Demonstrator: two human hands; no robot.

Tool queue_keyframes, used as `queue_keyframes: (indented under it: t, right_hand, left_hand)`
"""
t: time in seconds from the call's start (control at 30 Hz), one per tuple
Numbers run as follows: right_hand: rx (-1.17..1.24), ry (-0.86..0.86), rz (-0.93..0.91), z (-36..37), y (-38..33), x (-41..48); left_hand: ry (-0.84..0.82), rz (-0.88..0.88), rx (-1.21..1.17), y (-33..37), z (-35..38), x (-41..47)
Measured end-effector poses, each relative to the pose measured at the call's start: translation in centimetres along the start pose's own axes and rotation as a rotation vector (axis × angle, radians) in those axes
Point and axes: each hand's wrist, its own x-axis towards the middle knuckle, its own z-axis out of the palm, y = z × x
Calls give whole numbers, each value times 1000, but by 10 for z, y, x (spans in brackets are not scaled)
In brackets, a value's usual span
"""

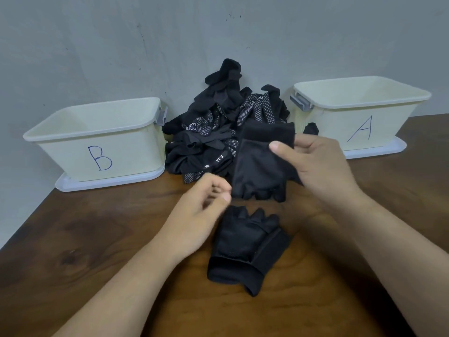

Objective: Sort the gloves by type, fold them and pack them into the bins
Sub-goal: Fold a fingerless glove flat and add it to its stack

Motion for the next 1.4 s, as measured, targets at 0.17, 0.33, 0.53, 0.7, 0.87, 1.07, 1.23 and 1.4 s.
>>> queue_keyframes:
  t: [0.17,0.33,0.53,0.7,0.87,1.07,1.23,1.4]
  right_hand:
    - [-44,89,-78,-15,11,-6]
    - [-172,53,-134,-9,27,-10]
    - [-225,-42,-199,1,31,-12]
    - [-202,-126,-205,18,28,-15]
    - [-192,-167,-190,20,35,-11]
    - [-180,-184,-188,16,45,-10]
    - [-150,-221,-177,12,47,-18]
    - [-125,-325,-107,8,45,-34]
  left_hand:
    - [-301,240,472,-4,9,-12]
    - [-426,298,540,11,25,-22]
    - [-467,144,659,10,44,-37]
    - [-422,105,684,13,59,-32]
    - [-274,173,623,17,58,-26]
    - [60,453,519,4,5,-29]
    - [328,32,146,-21,-24,-7]
    - [228,-156,143,-22,-20,-8]
